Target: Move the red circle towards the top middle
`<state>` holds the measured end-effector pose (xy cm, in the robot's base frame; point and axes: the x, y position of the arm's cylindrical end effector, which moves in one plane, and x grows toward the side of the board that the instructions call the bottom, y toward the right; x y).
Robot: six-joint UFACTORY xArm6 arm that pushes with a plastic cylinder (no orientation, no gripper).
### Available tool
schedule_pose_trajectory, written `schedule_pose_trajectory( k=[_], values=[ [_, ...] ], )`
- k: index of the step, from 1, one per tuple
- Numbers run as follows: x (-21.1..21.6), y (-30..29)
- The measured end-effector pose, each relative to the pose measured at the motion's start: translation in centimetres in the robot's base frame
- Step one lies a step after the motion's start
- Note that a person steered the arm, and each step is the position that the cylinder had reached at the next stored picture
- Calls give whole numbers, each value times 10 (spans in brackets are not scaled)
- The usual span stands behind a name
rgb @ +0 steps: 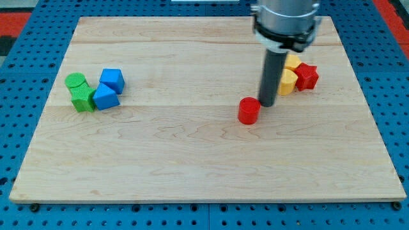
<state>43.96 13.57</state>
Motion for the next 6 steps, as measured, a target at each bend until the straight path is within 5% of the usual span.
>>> schedule_pose_trajectory(
  k=[1, 2, 3, 5, 6],
  values=[
    [30, 38],
    [126, -29],
    [112, -60],
    [67, 6],
    [59, -22]
  ],
)
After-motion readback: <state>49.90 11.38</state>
